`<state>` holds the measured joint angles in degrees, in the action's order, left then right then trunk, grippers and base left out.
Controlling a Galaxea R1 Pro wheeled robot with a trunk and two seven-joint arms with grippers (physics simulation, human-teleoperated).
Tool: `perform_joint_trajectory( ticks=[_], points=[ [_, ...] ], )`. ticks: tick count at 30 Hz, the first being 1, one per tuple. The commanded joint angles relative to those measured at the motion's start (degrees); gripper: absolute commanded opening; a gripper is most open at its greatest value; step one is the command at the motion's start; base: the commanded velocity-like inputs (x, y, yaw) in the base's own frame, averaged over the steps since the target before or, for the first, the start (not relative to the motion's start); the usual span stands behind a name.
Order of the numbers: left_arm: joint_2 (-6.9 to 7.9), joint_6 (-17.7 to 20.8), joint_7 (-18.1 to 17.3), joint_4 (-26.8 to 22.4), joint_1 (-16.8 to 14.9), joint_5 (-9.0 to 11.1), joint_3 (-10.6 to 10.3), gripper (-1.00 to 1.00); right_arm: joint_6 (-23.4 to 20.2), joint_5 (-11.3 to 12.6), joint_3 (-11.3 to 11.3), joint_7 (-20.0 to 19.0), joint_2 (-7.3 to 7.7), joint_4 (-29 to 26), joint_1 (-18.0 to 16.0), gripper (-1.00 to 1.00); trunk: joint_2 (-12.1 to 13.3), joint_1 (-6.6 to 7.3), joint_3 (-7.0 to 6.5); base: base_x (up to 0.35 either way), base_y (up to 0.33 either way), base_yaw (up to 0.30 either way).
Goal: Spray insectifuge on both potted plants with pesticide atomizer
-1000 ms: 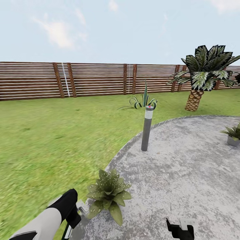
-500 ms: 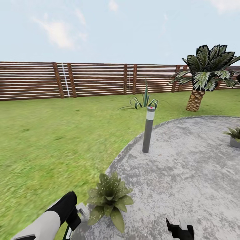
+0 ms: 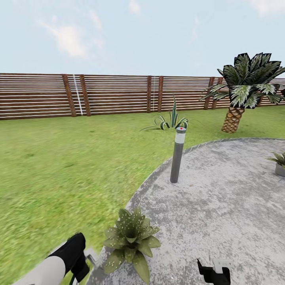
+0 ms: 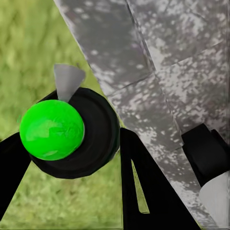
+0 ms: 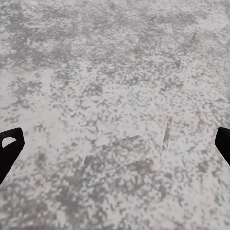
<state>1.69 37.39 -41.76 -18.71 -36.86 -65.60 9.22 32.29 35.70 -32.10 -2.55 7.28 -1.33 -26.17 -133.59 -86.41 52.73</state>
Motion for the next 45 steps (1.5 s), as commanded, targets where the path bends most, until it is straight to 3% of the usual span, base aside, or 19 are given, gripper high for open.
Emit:
perform_joint_trajectory(
  ticks=[1,4,6,9,10,13,17,22,25,29,32,34,40,45],
  points=[
    [-0.08,0.1,-0.5,-0.2,0.4,-0.5,0.4,-1.00,0.1,0.6,-0.3,-0.3,0.01,0.0,0.0,1.00,0.0,0.01,0.05,0.000,0.000,0.000],
    [-0.10,0.1,-1.2,-0.5,0.4,-0.6,0.2,-1.00,0.1,0.6,-0.3,-0.3,0.01,0.0,0.0,1.00,0.0,0.01,0.05,0.000,0.000,0.000],
    [-0.29,0.2,-5.4,-0.8,0.0,-1.1,0.0,-1.00,0.1,0.6,-0.3,-0.3,0.01,0.0,0.0,1.00,0.0,0.01,0.05,0.000,0.000,0.000],
    [-0.40,0.3,-13.0,-2.6,-2.0,-5.4,-5.0,-1.00,0.1,0.6,-0.3,-0.3,0.01,0.0,0.0,1.00,0.0,0.01,0.05,0.000,0.000,0.000],
    [-0.35,0.2,-17.5,-3.3,-2.8,-6.6,-6.7,-1.00,0.1,0.6,-0.3,-0.3,0.03,0.0,0.0,1.00,0.0,0.01,0.05,0.000,0.000,0.000],
    [-0.35,0.2,-21.6,-6.4,-3.5,-7.7,-8.1,-1.00,0.1,0.7,-0.3,-0.3,0.09,0.0,0.0,1.00,0.0,0.01,0.05,0.000,0.000,0.000],
    [-0.23,0.1,-22.3,-7.1,-3.1,-9.8,-10.4,-1.00,0.1,0.6,-0.3,-0.3,0.02,0.0,0.0,1.00,0.0,0.01,0.05,0.000,0.000,0.000],
    [0.45,0.1,-22.3,-6.3,-2.8,-10.8,-10.9,-1.00,0.1,0.6,-0.3,-0.3,0.01,0.0,0.0,1.00,0.0,0.01,0.05,0.000,0.000,0.000],
    [1.87,0.1,-22.3,-5.5,-2.6,-9.9,-10.3,-1.00,0.1,0.6,-0.3,-0.3,0.02,0.0,0.0,1.00,0.0,0.01,0.05,0.000,0.000,0.000],
    [2.01,0.1,-22.0,-3.5,-2.2,-9.3,-10.1,-1.00,0.1,0.6,-0.3,-0.3,0.01,0.0,0.0,1.00,0.0,0.01,0.05,0.000,0.000,0.000],
    [1.73,0.1,-21.5,-3.4,-2.2,-5.2,-10.2,-1.00,0.1,0.6,-0.3,-0.3,0.01,0.0,0.0,1.00,0.0,0.01,0.05,0.000,0.000,0.000],
    [1.53,0.1,-19.8,-3.2,-2.1,-4.1,-10.2,-1.00,0.1,0.6,-0.3,-0.3,0.01,0.0,0.0,1.00,0.0,0.01,0.05,0.000,0.000,0.000],
    [2.09,-0.2,-18.4,-2.4,0.1,-3.7,-10.1,-1.00,0.1,0.6,-0.3,-0.3,0.01,0.0,0.0,1.00,0.0,0.01,0.05,0.000,0.000,0.000],
    [1.90,-4.3,-18.3,-3.0,0.6,-3.7,-10.0,-1.00,0.1,0.6,-0.3,-0.3,0.01,0.0,0.0,1.00,0.0,0.01,0.05,0.000,0.000,0.000]
  ],
)
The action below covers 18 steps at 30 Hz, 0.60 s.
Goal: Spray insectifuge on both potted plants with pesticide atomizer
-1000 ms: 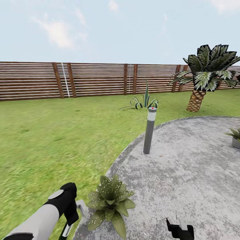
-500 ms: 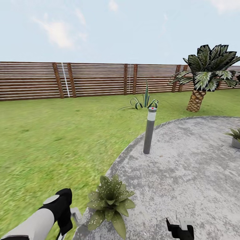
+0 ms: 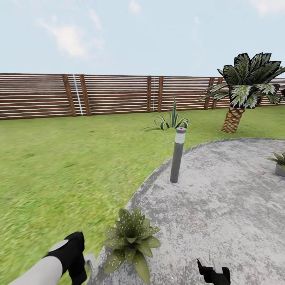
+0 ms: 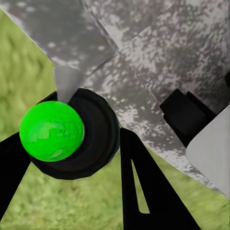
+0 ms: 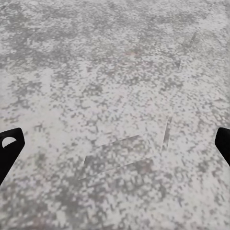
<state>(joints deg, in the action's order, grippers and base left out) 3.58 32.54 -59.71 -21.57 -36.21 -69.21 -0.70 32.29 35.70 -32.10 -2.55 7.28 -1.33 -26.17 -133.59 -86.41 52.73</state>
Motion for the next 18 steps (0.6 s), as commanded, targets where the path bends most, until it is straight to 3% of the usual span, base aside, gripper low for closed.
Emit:
perform_joint_trajectory(
  ticks=[1,9,18],
  points=[
    [-0.12,0.4,-0.3,-0.3,0.0,-0.1,-0.1,-1.00,0.1,0.6,-0.3,-0.3,0.01,0.0,0.0,1.00,0.0,0.01,0.06,0.000,0.000,0.000],
    [-0.48,0.5,-0.8,-5.8,-0.3,0.0,-0.3,-1.00,0.1,0.6,-0.3,-0.3,0.05,0.0,0.0,1.00,0.0,0.01,0.06,0.000,0.000,0.000],
    [0.34,0.4,-0.2,-3.0,1.9,-0.1,0.5,-1.00,0.1,0.6,-0.3,-0.3,0.09,0.0,0.0,1.00,0.0,0.01,0.06,0.000,0.000,0.000]
  ],
)
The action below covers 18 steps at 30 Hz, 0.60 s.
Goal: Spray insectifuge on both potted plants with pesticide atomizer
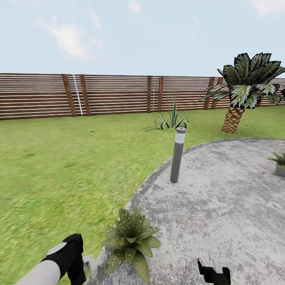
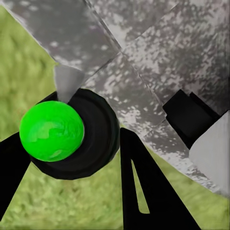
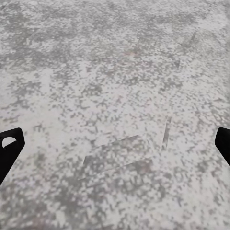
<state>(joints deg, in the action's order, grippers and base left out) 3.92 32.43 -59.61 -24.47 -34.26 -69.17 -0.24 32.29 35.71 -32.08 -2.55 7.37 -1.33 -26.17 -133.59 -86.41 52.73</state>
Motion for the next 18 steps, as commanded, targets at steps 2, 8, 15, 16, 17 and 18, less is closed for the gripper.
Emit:
perform_joint_trajectory(
  ticks=[2,8,15,16,17,18],
  points=[
    [0.94,0.6,-0.4,-0.9,-0.2,-0.1,1.5,-1.00,0.1,0.6,-0.3,-0.3,-0.03,0.0,0.0,1.00,0.0,0.01,0.06,0.000,0.000,0.000],
    [1.00,0.7,-1.1,-3.7,-0.8,-0.1,2.9,-1.00,0.1,0.7,-0.4,-0.3,-0.07,-0.1,0.0,1.00,0.0,0.01,0.06,0.000,0.000,0.000],
    [0.43,-0.1,-4.5,-3.4,-0.5,-0.2,2.6,-1.00,0.1,0.6,-0.4,-0.4,-0.07,-0.1,0.0,1.00,0.0,0.01,0.06,0.000,0.000,0.000],
    [0.54,-0.2,-4.7,-3.2,-0.4,-0.2,2.5,-1.00,0.1,0.6,-0.4,-0.4,-0.07,-0.1,0.0,1.00,0.0,0.01,0.06,0.000,0.000,0.000],
    [0.65,-0.3,-4.7,-3.1,-0.3,-0.3,2.5,-1.00,0.1,0.6,-0.4,-0.4,-0.07,-0.1,0.0,1.00,0.0,0.01,0.06,0.000,0.000,0.000],
    [0.74,-0.3,-4.6,-2.9,-0.2,-0.4,2.5,-1.00,0.1,0.6,-0.4,-0.4,-0.07,-0.1,0.0,1.00,0.0,0.01,0.06,0.000,0.000,0.000]
  ],
)
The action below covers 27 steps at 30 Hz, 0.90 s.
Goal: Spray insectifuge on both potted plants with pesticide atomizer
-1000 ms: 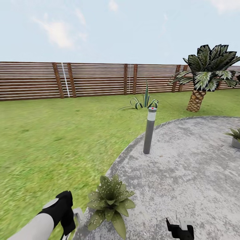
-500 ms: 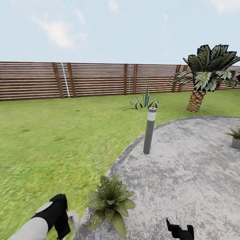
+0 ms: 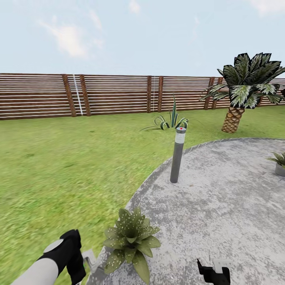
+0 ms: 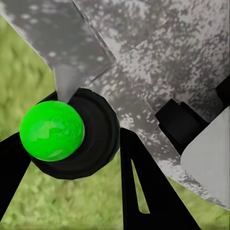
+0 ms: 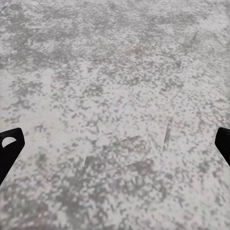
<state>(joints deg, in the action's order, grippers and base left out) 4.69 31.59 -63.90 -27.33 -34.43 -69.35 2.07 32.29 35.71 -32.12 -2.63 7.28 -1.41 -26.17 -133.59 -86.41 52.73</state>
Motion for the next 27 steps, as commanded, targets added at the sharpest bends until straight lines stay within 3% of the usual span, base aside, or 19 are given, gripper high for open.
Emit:
perform_joint_trajectory(
  ticks=[1,8,16,27],
  points=[
    [-0.01,0.5,-0.2,0.0,0.0,-0.2,0.2,-1.00,0.1,0.6,-0.3,-0.3,0.01,0.0,0.0,1.00,0.0,0.01,0.06,0.000,0.000,0.000],
    [-0.24,0.9,0.2,-0.7,0.1,0.1,0.9,-1.00,0.1,0.7,-0.3,-0.2,0.01,0.0,0.0,1.00,0.0,0.01,0.06,0.000,-0.027,0.047],
    [-0.46,0.8,0.3,-0.8,0.1,0.1,1.0,-1.00,0.1,0.8,-0.3,-0.2,0.26,0.0,0.0,1.00,0.0,0.01,0.06,-0.008,-0.257,0.065],
    [-0.30,0.9,1.6,-0.7,0.1,0.1,1.1,-1.00,0.1,0.8,-0.3,-0.2,0.19,0.0,0.0,1.00,0.0,0.01,0.06,-0.255,-0.167,0.000]
  ],
)
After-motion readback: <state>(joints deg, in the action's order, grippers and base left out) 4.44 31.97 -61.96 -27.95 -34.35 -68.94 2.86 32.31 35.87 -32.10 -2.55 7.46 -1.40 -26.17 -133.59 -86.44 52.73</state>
